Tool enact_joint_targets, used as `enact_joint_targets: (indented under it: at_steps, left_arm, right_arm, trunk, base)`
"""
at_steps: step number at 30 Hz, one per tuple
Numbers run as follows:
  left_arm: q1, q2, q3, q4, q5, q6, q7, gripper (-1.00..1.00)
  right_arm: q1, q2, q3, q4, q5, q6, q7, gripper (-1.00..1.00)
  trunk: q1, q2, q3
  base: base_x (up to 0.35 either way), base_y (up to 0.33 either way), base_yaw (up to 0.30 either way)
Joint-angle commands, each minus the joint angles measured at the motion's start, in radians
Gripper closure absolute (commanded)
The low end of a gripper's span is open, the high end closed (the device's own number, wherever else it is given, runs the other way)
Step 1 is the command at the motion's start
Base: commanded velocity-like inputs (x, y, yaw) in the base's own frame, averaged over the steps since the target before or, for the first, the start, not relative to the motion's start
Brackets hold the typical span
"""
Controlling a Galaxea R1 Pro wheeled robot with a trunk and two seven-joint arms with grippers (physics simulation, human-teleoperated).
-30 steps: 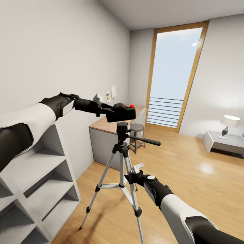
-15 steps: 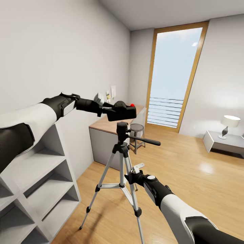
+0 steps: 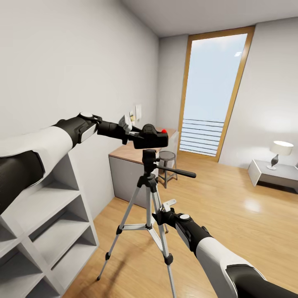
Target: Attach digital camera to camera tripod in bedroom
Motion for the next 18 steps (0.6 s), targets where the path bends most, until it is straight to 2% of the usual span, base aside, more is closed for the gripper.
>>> enact_joint_targets:
  at_steps: [1,18]
  left_arm:
    - [-0.002,0.001,-0.004,-0.001,0.006,-0.005,-0.001,1.0]
    - [0.008,0.004,-0.004,0.019,0.005,-0.008,0.001,1.0]
  right_arm:
    - [0.0,0.0,0.006,-0.003,0.009,0.005,0.002,1.0]
    - [0.0,0.0,0.006,-0.002,0.008,0.002,0.002,1.0]
  trunk:
    - [0.001,-0.002,-0.003]
    - [0.001,-0.002,-0.003]
  base:
    - [0.0,0.0,0.0]
    - [0.0,0.0,0.0]
